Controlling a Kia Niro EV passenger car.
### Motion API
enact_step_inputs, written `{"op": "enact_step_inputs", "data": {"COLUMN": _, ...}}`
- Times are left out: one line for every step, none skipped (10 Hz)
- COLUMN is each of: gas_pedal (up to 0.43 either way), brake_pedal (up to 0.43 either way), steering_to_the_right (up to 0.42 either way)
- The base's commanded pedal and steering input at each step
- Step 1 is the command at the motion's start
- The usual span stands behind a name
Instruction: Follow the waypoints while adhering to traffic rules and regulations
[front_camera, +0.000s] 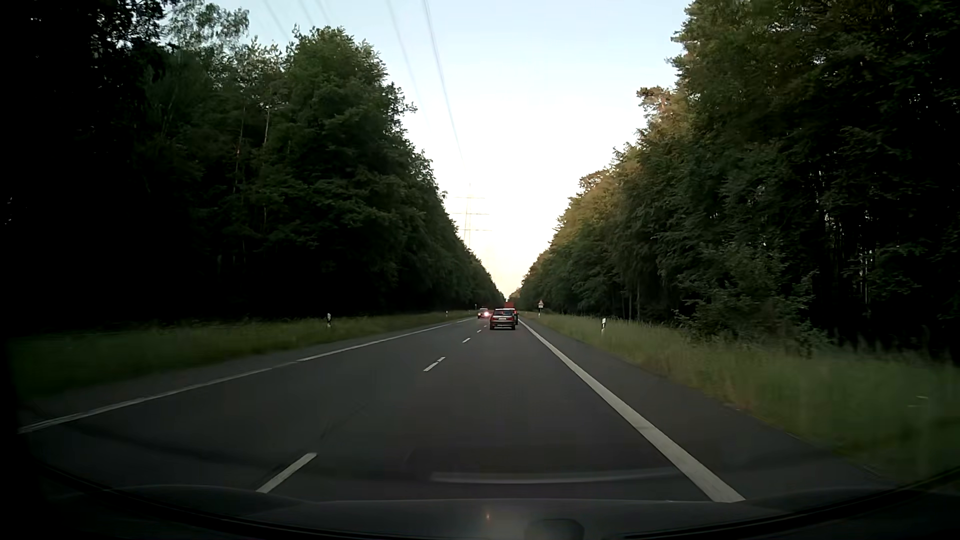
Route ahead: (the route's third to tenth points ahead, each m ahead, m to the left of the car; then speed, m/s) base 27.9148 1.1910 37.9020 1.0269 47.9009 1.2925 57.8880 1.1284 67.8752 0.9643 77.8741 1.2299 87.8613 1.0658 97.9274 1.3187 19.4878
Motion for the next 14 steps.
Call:
{"op": "enact_step_inputs", "data": {"gas_pedal": 0.067, "brake_pedal": 0.024, "steering_to_the_right": 0.002}}
{"op": "enact_step_inputs", "data": {"gas_pedal": 0.067, "brake_pedal": 0.024, "steering_to_the_right": 0.002}}
{"op": "enact_step_inputs", "data": {"gas_pedal": 0.067, "brake_pedal": 0.024, "steering_to_the_right": 0.002}}
{"op": "enact_step_inputs", "data": {"gas_pedal": 0.067, "brake_pedal": 0.018, "steering_to_the_right": 0.002}}
{"op": "enact_step_inputs", "data": {"gas_pedal": 0.067, "brake_pedal": 0.018, "steering_to_the_right": 0.002}}
{"op": "enact_step_inputs", "data": {"gas_pedal": 0.067, "brake_pedal": 0.018, "steering_to_the_right": 0.002}}
{"op": "enact_step_inputs", "data": {"gas_pedal": 0.067, "brake_pedal": 0.018, "steering_to_the_right": 0.002}}
{"op": "enact_step_inputs", "data": {"gas_pedal": 0.067, "brake_pedal": 0.024, "steering_to_the_right": 0.002}}
{"op": "enact_step_inputs", "data": {"gas_pedal": 0.067, "brake_pedal": 0.024, "steering_to_the_right": 0.002}}
{"op": "enact_step_inputs", "data": {"gas_pedal": 0.067, "brake_pedal": 0.024, "steering_to_the_right": 0.001}}
{"op": "enact_step_inputs", "data": {"gas_pedal": 0.067, "brake_pedal": 0.024, "steering_to_the_right": 0.001}}
{"op": "enact_step_inputs", "data": {"gas_pedal": 0.067, "brake_pedal": 0.024, "steering_to_the_right": 0.001}}
{"op": "enact_step_inputs", "data": {"gas_pedal": 0.067, "brake_pedal": 0.024, "steering_to_the_right": 0.001}}
{"op": "enact_step_inputs", "data": {"gas_pedal": 0.067, "brake_pedal": 0.024, "steering_to_the_right": 0.001}}
